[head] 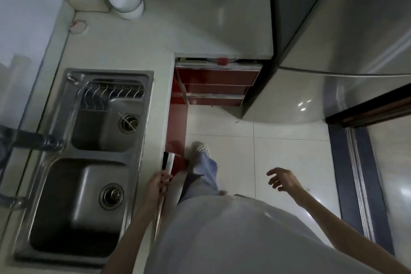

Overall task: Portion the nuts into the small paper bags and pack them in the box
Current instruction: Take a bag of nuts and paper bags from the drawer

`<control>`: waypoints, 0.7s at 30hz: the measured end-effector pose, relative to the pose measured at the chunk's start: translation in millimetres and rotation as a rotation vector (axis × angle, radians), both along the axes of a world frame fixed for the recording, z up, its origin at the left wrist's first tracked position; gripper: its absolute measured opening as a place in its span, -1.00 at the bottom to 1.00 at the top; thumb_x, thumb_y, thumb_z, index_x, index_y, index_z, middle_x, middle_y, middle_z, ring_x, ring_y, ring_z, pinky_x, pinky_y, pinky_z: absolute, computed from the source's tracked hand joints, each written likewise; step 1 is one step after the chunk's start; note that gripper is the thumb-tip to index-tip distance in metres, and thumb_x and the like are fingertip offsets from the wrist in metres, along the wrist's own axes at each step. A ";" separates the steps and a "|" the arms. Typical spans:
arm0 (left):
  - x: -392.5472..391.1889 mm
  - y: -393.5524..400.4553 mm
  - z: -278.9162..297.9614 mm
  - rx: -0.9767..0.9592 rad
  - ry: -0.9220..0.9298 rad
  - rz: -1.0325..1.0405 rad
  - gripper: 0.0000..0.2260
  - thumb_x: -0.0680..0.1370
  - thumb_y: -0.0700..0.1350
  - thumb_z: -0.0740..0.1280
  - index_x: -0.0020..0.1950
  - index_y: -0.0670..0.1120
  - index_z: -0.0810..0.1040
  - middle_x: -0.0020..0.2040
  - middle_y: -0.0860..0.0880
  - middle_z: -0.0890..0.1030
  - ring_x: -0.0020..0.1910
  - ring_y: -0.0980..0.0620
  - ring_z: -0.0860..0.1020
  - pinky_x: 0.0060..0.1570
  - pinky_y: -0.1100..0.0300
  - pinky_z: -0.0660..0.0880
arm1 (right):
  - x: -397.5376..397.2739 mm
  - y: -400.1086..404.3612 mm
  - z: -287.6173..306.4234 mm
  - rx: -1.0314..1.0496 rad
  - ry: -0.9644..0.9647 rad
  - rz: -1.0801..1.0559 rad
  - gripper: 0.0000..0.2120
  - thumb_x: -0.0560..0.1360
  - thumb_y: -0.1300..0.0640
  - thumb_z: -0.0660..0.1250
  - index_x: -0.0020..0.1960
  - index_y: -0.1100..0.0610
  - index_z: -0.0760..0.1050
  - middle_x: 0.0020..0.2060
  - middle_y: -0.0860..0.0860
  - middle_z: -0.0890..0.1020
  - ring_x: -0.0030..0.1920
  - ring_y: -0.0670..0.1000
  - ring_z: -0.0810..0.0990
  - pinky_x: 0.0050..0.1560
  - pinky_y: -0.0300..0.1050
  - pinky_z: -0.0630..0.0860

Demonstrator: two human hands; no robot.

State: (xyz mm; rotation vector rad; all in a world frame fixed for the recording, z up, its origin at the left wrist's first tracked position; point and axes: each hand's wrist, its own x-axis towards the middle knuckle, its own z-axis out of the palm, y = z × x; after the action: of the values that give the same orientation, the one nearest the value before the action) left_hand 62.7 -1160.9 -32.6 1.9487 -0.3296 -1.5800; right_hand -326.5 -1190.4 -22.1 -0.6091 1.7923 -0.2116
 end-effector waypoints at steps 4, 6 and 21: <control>-4.6 -107.2 0.7 0.044 0.055 -0.138 -0.79 0.66 -0.13 0.09 0.07 -0.11 0.52 -0.11 -0.07 0.59 -0.23 0.01 0.52 -0.27 0.17 0.36 | 17.8 -60.2 -0.6 -0.004 0.011 -0.059 -0.71 0.57 0.19 0.09 -0.02 0.27 0.58 -0.30 0.16 0.60 -0.33 0.07 0.50 -0.31 -0.15 0.36; -11.7 -152.1 -3.4 0.037 0.045 -0.204 -0.79 0.65 -0.11 0.12 0.05 -0.10 0.53 -0.12 -0.04 0.61 -0.23 0.02 0.54 -0.31 0.21 0.42 | 29.7 -92.4 -5.2 -0.017 0.012 -0.076 -0.71 0.57 0.21 0.09 -0.02 0.28 0.58 -0.31 0.17 0.60 -0.34 0.07 0.50 -0.33 -0.16 0.37; -64.3 -374.4 -51.7 0.136 0.055 -0.321 -0.83 0.62 -0.16 0.13 -0.04 -0.05 0.51 -0.18 0.03 0.60 -0.30 0.08 0.51 -0.37 0.26 0.35 | 87.8 -338.8 -35.7 -0.034 -0.188 -0.273 -0.74 0.52 0.36 0.04 -0.01 0.25 0.50 -0.29 0.16 0.55 -0.36 0.03 0.47 -0.35 -0.18 0.35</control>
State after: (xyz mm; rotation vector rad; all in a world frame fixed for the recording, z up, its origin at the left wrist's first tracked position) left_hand -1.6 -1535.3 -84.3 2.0267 -0.5469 -1.8987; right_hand -238.7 -1529.2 -57.7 -0.3532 1.6869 -0.4716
